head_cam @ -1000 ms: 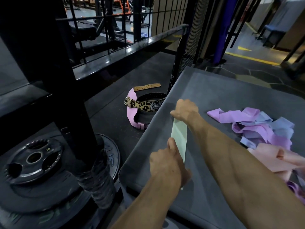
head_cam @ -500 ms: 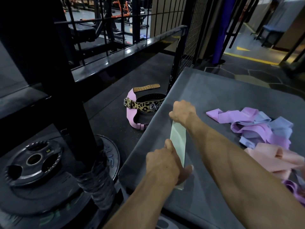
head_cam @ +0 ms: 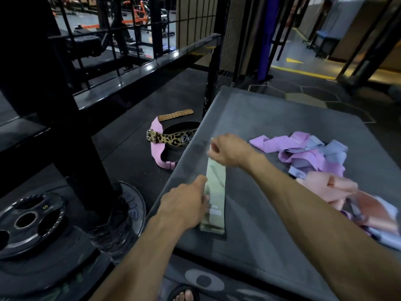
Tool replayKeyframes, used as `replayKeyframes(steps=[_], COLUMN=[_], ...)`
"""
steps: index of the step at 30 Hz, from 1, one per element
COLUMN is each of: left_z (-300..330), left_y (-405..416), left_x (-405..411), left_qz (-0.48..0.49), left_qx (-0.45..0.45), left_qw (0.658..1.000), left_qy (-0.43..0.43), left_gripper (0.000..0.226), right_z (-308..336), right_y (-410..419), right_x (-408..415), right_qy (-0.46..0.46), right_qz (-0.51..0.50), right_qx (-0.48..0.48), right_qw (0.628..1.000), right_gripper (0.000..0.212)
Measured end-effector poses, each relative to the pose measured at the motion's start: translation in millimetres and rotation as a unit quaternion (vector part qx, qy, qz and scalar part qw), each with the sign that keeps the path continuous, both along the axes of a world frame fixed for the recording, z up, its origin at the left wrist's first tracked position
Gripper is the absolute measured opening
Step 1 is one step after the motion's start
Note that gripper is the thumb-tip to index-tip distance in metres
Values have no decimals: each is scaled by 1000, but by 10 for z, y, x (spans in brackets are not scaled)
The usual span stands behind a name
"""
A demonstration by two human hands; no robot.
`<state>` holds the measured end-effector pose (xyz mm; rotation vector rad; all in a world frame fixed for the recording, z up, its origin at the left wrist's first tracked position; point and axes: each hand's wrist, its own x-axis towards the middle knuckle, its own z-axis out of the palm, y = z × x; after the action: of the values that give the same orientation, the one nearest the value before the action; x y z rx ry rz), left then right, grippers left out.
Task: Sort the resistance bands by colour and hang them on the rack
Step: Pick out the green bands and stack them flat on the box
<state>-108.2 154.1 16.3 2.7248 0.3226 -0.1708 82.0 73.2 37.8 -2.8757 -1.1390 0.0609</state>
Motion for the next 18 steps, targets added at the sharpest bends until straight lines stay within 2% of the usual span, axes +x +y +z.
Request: replayKeyframes(steps=[2,5,8,11,13,15,18], left_z=[16,32,-5,-41,-40,-29,20], left_y=[-8,-70,-156,-216,-228,-213,-163], left_x=[-54,-163,-259,-307,-322,-328,-348], left_qz=[10,7,-5,-18,-27,-36,-43], left_qx=[0,10,19,19,20,20,2], left_qw=[1000,1000,1000,1000,999,999,999], left_qy=[1,20,13,7,-4,-8,15], left_gripper=[27,36,34,28,28,30,42], right_z=[-18,0,22,-14,-27,-42,-33], right_y=[-113,-277,-399,-473,-502,-525,-575], right_x=[-216,-533,-806,-988,-1088,-1175,-1272], right_qy=[41,62,195,302,312,314,318], right_qz=[6,-38,-96,-112,-113,-111,-123], right_qx=[-30,-62,-99,-81,-46,-18,1], right_qw=[999,995,971,943,942,943,940], right_gripper=[31,18,30,44,46,37,30])
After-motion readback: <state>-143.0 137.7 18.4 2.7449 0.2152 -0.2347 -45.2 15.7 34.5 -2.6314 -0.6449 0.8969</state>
